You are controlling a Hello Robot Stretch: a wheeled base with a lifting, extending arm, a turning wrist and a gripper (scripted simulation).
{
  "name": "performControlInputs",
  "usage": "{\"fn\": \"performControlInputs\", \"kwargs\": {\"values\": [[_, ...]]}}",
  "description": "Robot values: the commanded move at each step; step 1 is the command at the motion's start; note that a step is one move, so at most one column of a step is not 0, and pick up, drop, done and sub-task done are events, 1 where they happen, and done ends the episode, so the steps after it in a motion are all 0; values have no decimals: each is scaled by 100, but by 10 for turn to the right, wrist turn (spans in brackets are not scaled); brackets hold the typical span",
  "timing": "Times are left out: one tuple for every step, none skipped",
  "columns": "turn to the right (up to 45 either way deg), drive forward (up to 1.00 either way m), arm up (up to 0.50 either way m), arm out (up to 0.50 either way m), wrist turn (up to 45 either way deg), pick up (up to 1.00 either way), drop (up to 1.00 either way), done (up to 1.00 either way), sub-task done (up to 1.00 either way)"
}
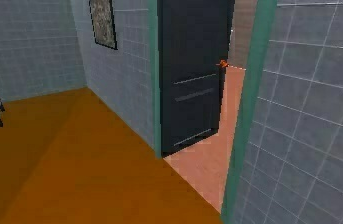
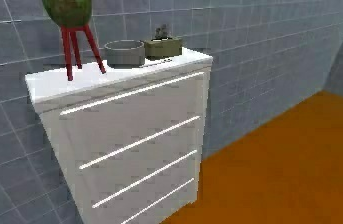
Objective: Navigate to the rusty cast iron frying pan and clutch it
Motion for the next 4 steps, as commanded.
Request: {"fn": "performControlInputs", "kwargs": {"values": [[0,95,0,0,0,0,0,0,0],[-30,0,0,0,0,0,0,0,0],[0,35,0,0,0,0,0,0,0],[450,0,0,0,0,0,0,0,0]]}}
